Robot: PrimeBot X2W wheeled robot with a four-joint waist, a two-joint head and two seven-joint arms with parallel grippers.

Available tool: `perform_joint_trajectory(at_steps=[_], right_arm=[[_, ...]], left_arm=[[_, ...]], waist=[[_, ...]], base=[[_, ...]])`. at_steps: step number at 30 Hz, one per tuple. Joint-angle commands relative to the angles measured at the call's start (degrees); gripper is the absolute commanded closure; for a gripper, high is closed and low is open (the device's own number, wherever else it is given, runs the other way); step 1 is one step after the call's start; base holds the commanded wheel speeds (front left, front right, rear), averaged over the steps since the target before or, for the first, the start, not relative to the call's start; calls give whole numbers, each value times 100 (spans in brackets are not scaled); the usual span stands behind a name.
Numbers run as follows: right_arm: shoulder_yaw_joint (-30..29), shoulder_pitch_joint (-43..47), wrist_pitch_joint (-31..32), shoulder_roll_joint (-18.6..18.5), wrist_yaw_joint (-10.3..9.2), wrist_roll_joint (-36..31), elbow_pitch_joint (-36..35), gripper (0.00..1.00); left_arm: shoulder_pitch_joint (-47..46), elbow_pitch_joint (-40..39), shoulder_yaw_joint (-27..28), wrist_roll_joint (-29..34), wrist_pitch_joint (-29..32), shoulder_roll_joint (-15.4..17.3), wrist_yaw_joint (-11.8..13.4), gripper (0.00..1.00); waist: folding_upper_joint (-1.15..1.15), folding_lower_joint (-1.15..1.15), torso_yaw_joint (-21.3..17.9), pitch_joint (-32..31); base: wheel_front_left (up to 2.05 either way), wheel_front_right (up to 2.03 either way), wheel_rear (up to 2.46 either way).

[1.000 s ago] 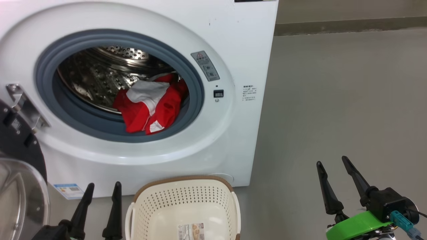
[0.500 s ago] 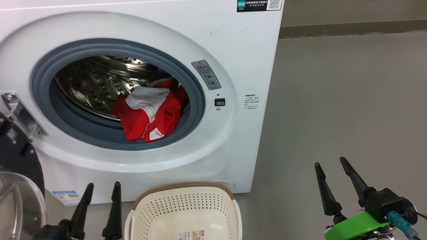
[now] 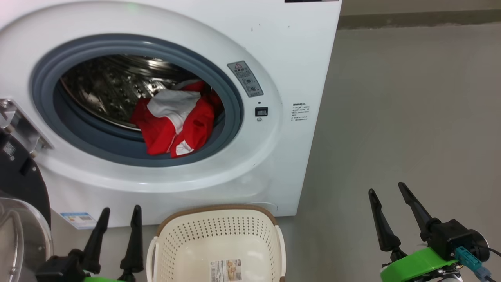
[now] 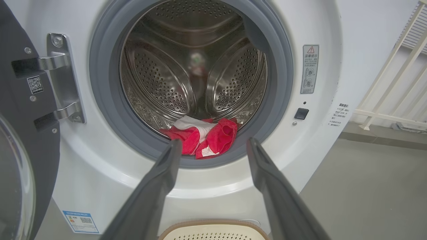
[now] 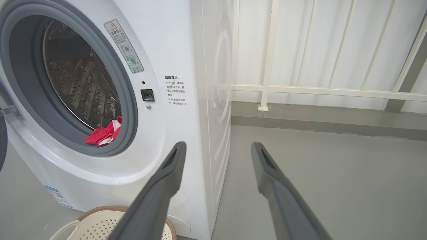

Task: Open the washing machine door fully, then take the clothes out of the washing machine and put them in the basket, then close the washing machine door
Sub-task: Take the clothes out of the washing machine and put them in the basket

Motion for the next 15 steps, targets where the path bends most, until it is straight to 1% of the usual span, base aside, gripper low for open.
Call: perform_joint_trajectory(at_steps=[1,4,9,15], right_arm=[[126,-238,-37,-43,36,-78,-166,0],[152,-320,-37,-43,36,-79,-201,0],[195,-482,-37,-43,36,-113,-276,0],[195,-672,-37,-43,36,-135,-302,0]], left_arm=[[-260,-110,193,-39,-49,56,42,0],[-392,-121,244,-121,-78,12,65,0],[-719,-69,231,-196,-110,-29,32,0],[-1249,142,226,-239,-200,-136,-3,0]], waist=[[0,0,29,110],[0,0,41,279],[0,0,86,622],[0,0,147,1077]], base=[[0,0,0],[0,0,0],[0,0,0],[0,0,0]])
